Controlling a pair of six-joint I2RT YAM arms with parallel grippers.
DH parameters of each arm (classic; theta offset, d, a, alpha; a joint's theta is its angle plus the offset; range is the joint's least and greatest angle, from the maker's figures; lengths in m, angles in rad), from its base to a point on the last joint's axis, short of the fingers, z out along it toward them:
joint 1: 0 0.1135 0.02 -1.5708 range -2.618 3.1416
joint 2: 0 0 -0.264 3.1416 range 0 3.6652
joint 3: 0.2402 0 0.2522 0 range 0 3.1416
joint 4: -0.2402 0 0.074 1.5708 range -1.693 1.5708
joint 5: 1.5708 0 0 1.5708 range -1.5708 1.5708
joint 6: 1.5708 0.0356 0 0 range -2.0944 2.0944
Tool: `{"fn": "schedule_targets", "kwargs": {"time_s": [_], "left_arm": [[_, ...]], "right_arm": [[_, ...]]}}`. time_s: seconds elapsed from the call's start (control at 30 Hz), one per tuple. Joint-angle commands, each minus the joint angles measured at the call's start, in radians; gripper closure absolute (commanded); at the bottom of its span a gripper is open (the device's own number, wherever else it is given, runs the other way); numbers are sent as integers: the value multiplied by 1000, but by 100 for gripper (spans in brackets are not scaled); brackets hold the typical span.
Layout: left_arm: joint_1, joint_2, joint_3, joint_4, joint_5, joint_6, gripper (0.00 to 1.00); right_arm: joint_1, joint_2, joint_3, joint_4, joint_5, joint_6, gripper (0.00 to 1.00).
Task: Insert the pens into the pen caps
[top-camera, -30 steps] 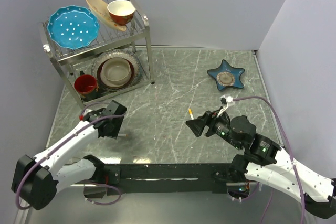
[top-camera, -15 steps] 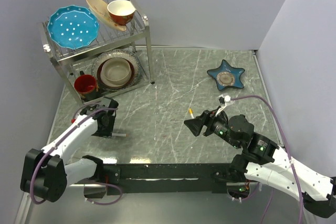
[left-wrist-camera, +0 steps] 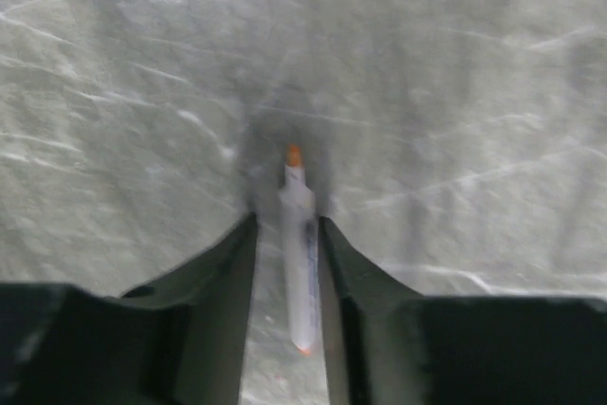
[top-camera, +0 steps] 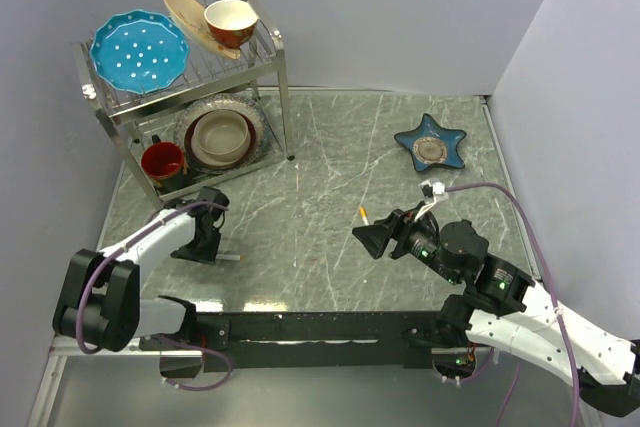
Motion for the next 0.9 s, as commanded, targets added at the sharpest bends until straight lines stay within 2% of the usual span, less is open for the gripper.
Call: {"fn": "schedule_targets", "kwargs": {"time_s": [0.0, 0.13, 0.3, 0.4, 0.5, 0.6, 0.63, 0.87], "left_arm": [[4, 47, -39, 22, 30, -17, 68], [4, 101, -45, 24, 50, -6, 76], [4, 95, -2, -34, 13, 14, 99], [-1, 29, 31, -51, -16, 49, 99], [-37, -95, 51, -22, -12, 121, 99], [-126, -235, 55, 68, -41, 215, 99], [-146, -270, 44, 175, -33, 253, 99], [-243, -499, -115, 617, 192, 590, 99]], "right_arm": [[-2, 7, 7, 51, -5, 14, 20], [-2, 2, -13, 68, -23, 34, 20], [-2, -10, -25, 82, -34, 28, 20], [-2, -1, -33, 103, -59, 25, 20], [-2, 42, -60, 172, -164, 25, 18], [-2, 103, -76, 234, -267, 32, 18], [-2, 119, -74, 242, -278, 31, 18], [-5, 270, -5, 257, -275, -29, 16]]}}
